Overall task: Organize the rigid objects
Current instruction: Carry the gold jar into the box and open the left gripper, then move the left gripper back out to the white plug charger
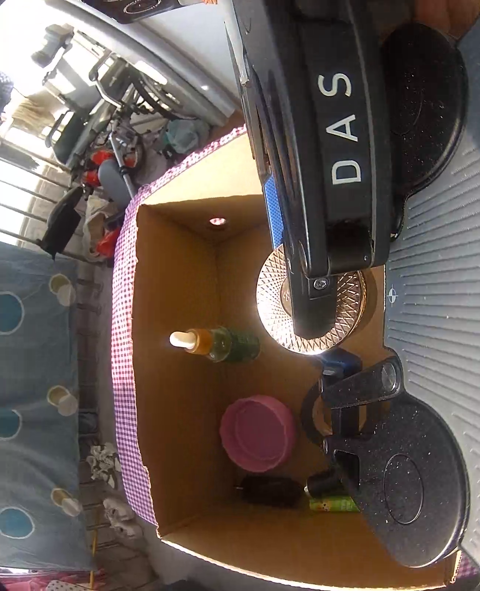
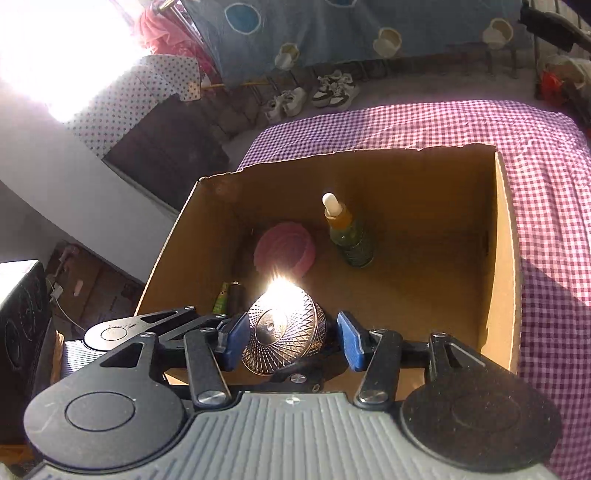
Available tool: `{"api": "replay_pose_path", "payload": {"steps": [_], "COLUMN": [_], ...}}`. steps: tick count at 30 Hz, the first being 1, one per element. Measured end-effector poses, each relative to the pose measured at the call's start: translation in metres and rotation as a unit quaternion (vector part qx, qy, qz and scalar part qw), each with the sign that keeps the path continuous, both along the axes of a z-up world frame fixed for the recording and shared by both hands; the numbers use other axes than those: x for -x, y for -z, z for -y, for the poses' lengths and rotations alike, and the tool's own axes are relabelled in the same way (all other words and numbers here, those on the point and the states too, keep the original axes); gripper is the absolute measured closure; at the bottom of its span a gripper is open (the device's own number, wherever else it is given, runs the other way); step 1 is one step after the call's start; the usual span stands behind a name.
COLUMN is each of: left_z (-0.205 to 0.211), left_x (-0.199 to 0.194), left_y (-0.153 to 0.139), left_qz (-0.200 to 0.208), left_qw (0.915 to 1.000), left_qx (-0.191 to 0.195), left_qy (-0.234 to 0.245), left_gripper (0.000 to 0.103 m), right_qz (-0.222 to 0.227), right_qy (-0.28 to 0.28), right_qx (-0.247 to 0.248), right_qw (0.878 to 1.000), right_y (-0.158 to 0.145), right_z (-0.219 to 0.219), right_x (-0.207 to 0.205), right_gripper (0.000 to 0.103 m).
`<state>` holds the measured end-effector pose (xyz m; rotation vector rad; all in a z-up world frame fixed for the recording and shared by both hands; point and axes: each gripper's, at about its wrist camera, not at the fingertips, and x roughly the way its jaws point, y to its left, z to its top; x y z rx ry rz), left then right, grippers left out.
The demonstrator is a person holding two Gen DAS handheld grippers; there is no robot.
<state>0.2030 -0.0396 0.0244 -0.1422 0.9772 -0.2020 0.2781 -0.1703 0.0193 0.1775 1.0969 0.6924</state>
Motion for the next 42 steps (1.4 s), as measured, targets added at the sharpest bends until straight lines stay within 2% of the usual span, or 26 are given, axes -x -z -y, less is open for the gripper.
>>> {"api": "replay_pose_path", "payload": {"steps": [3,9,15,20,23,27,29,32,36,40,42], "left_z": [-0.005,-0.01,-0.016,-0.02,-0.021,-0.018,-0.014,-0.01,-0.007,-0.005,-0.007], "left_x": [-0.006,-0.015,-0.015,-0.009,-0.001,0.022,0.034,0.056,0.087,0.123,0.142], "left_y": [0.011,0.02,0.022,0.017,0.01,-0.008,-0.017,-0.025,-0.036,-0.042,-0.04], "left_qz": [-0.029,-0.06,-0.07,-0.06,-0.046,0.0,0.021,0.046,0.092,0.126,0.141], "left_qw": [0.9995,0.998,0.9967,0.9969,0.9976,0.9993,0.9993,0.9986,0.9954,0.9914,0.9886], "left_qx": [0.006,0.013,0.034,0.044,0.047,0.035,0.031,0.026,0.022,0.003,-0.013], "left_qy": [-0.007,-0.017,-0.02,-0.024,-0.023,-0.011,-0.004,0.002,0.016,0.037,0.051], "left_gripper": [0.047,0.047,0.043,0.04,0.032,0.023,0.017,0.016,0.005,0.001,0.001], "right_qz": [-0.02,-0.052,-0.055,-0.053,-0.037,0.002,0.023,0.06,0.104,0.127,0.13], "right_qy": [-0.011,-0.015,-0.011,-0.004,0.006,0.03,0.043,0.062,0.083,0.11,0.124], "right_qx": [0.015,0.015,0.015,-0.003,-0.019,-0.061,-0.087,-0.113,-0.141,-0.167,-0.182], "right_qw": [1.0,0.998,0.998,0.999,0.999,0.998,0.995,0.99,0.981,0.972,0.967], "right_y": [0.015,0.033,0.041,0.044,0.036,0.014,0.001,-0.014,-0.029,-0.029,-0.025], "right_z": [-0.008,-0.01,-0.007,0.001,0.005,0.022,0.033,0.044,0.062,0.074,0.08], "right_x": [-0.009,-0.024,-0.032,-0.032,-0.028,-0.009,0.008,0.041,0.089,0.132,0.151], "right_gripper": [0.046,0.045,0.045,0.043,0.043,0.042,0.039,0.038,0.024,0.004,0.004]}}
